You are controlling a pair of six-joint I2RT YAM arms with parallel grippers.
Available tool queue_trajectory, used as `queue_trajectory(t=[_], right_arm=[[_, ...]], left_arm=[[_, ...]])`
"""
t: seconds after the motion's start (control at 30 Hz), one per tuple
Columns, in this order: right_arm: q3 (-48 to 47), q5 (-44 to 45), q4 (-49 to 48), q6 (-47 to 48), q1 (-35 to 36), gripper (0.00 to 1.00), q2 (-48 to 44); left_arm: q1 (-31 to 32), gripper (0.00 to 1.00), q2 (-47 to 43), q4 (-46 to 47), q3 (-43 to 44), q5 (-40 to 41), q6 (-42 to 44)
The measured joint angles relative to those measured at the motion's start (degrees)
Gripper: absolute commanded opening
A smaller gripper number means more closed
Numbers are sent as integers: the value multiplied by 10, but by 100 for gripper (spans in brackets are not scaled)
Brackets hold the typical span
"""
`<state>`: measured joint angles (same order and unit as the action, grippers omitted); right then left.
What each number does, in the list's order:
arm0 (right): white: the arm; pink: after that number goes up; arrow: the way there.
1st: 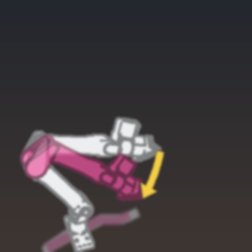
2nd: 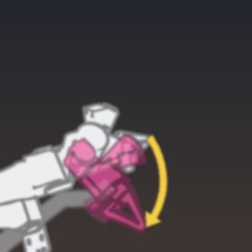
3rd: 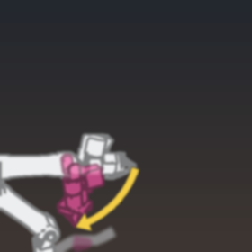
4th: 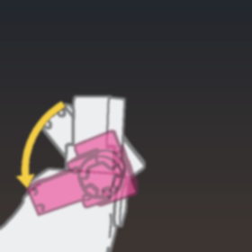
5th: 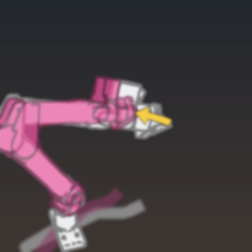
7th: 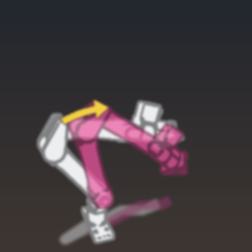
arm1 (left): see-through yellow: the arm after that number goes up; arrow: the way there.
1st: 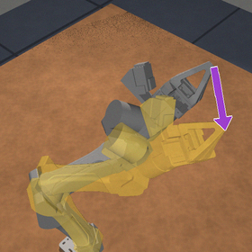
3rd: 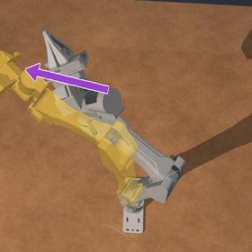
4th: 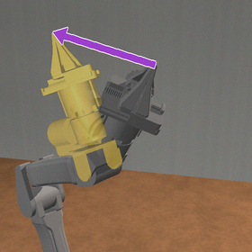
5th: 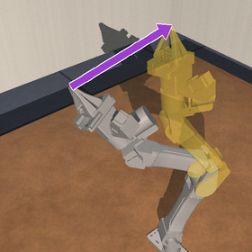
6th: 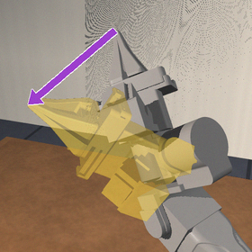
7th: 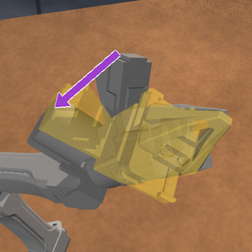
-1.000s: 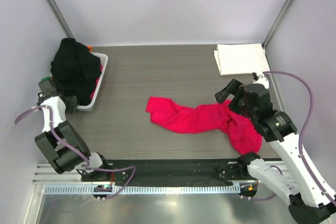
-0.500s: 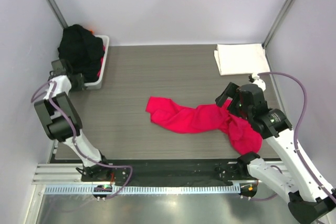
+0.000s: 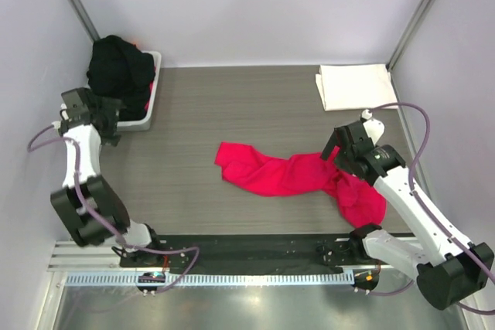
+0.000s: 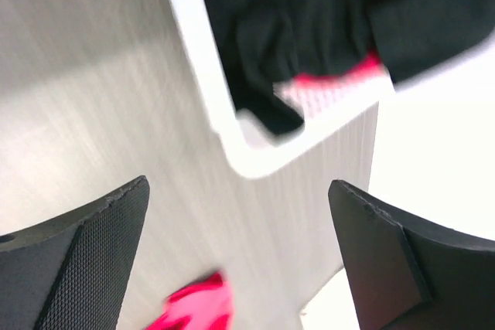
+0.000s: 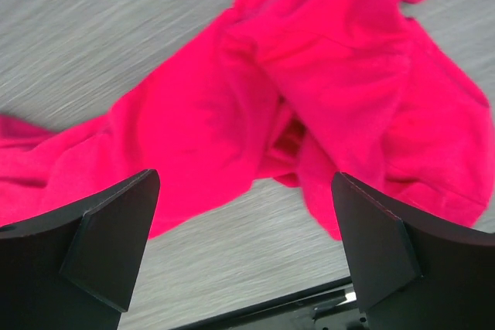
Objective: Fold and stack the t-shirts
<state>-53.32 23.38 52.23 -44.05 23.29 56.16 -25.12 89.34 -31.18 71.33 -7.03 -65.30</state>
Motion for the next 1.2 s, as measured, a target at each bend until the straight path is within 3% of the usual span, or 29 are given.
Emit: queue_trajectory(t=[0.17, 0.23, 0.4, 0.57, 0.67, 1.0, 1.2], right_arm=[[19, -18, -4, 9, -87, 100, 15], [31, -37, -14, 17, -143, 100, 16], [75, -95, -39, 37, -263, 100, 16], [119, -152, -61, 33, -287, 100, 16], [124, -172, -71, 32, -287, 100, 16], [124, -175, -88, 32, -288, 100, 16], [123, -173, -90, 34, -288, 99, 16]], left_arm=[[44, 92, -167, -38, -61, 43, 90], [97, 91, -224, -51, -85, 63, 127], [226, 78, -272, -58, -139, 74, 174], [373, 70, -230, -45, -210, 79, 178], [423, 67, -174, -17, -246, 68, 169], [479, 60, -23, 78, -254, 69, 143], [484, 57, 17, 138, -228, 70, 131]])
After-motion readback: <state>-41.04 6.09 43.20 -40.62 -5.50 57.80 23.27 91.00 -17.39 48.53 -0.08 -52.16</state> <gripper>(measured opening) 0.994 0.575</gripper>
